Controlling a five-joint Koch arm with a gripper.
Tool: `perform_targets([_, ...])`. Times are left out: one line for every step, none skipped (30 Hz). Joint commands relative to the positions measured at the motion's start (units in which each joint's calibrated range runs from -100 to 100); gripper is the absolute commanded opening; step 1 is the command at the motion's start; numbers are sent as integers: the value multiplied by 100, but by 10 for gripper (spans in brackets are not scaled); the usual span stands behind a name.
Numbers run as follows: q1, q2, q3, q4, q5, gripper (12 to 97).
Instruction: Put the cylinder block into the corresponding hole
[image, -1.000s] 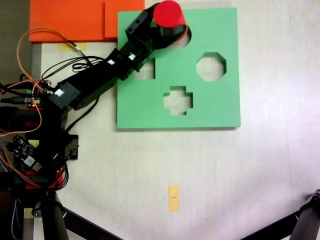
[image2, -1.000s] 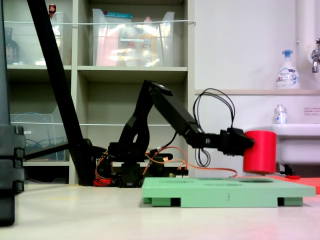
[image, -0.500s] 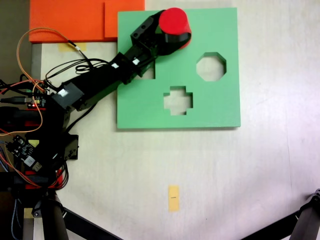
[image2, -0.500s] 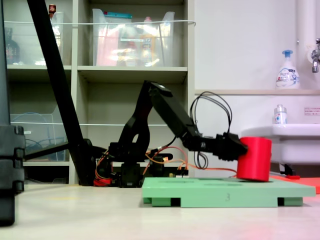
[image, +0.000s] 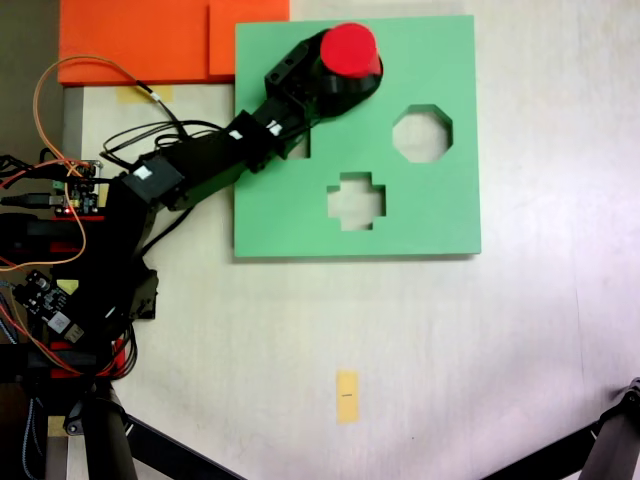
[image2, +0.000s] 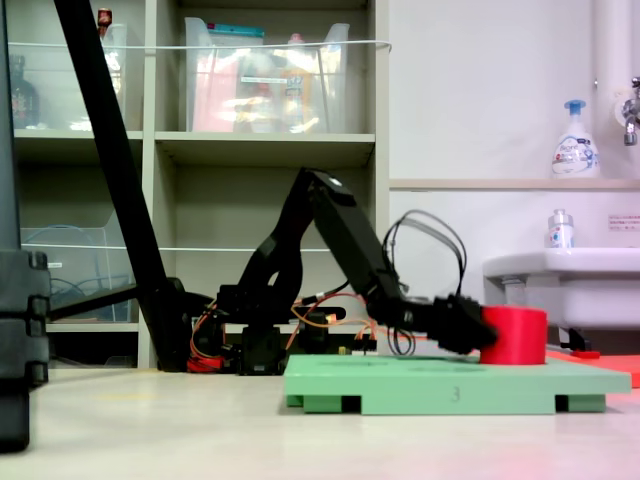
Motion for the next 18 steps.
perform_targets([-10, -59, 161, 304, 5, 336])
perform_targets([-10, -45, 161, 304, 10, 336])
perform_targets([-10, -31, 151, 304, 10, 338])
perform_targets([-10, -17, 131, 313, 10, 336])
perform_targets([-10, -3, 121, 313, 10, 338])
perform_targets([-10, -3, 111, 313, 15, 338])
perform_targets([-15, 11, 101, 313, 10, 338])
perform_targets([-15, -3, 101, 332, 15, 358])
perform_targets([-15, -3, 121, 400, 20, 419])
perform_targets([-15, 11, 161, 486, 20, 511])
perform_targets([-10, -3, 171, 486, 20, 571])
perform_targets([-5, -31, 161, 486, 20, 625])
perform_targets([5, -101, 141, 486, 20, 679])
perform_targets([20, -185, 91, 486, 15, 717])
perform_targets([20, -324, 1, 486, 15, 740])
perform_targets([20, -464, -89, 486, 15, 767])
perform_targets([15, -715, -218, 486, 10, 808])
perform_targets([15, -1009, -338, 477, -5, 849])
